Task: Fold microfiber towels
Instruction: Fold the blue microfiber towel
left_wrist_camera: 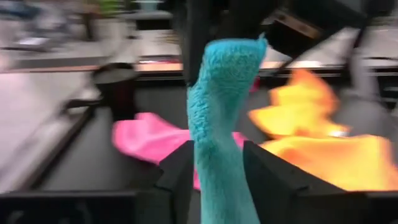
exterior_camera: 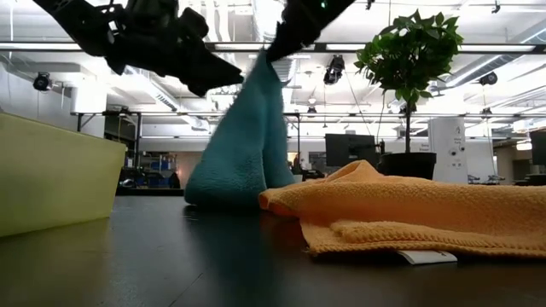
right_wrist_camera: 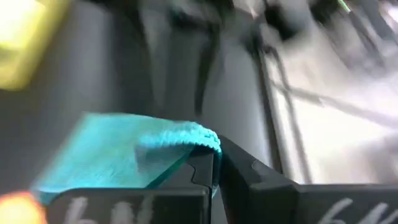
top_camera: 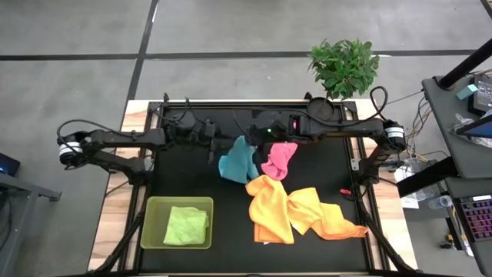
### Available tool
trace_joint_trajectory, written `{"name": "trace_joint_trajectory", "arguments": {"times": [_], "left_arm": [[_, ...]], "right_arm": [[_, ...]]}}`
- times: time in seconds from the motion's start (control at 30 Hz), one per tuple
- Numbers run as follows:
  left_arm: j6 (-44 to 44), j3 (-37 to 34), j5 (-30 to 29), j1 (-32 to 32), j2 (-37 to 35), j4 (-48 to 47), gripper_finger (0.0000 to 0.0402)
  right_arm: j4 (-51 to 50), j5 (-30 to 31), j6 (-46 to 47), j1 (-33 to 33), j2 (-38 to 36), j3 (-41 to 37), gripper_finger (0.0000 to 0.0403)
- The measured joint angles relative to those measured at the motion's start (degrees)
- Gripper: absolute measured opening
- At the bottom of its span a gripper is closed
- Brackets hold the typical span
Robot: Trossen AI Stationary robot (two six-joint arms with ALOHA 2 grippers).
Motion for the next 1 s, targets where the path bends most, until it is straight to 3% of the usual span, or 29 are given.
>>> {"name": "trace_joint_trajectory", "arguments": {"times": [0.07, 0.17, 0.3, 0.47, 0.7, 1.0], "left_arm": [[1.66, 0.00, -5.67, 0.11, -0.37, 0.17, 0.0151], [3.39, -0.02, -10.82, 0.11, -0.48, 0.23, 0.0176], [3.79, -0.09, -11.87, -0.23, 0.32, 2.89, 0.0192], [2.59, -0.80, -12.20, -3.09, 4.51, 13.39, 0.0192], [3.07, -0.61, -22.65, -5.61, 11.81, 22.43, 0.0187], [-0.01, 0.36, -23.00, -6.27, 21.56, 40.16, 0.0187]], "right_arm": [[-3.17, 4.49, 2.46, -0.26, -0.07, 0.08, 0.0009], [-5.54, 6.43, 6.72, -0.86, -0.15, -0.45, 0.0008], [-3.93, 8.77, 16.60, -1.98, -0.16, -2.27, 0.0008], [-1.86, 9.37, 24.14, -4.07, -0.16, -2.90, 0.0008], [-0.46, 9.27, 27.05, -4.59, -0.16, -2.98, 0.0008], [-0.44, 5.78, 27.10, -4.59, -0.16, -2.98, 0.0008]]}}
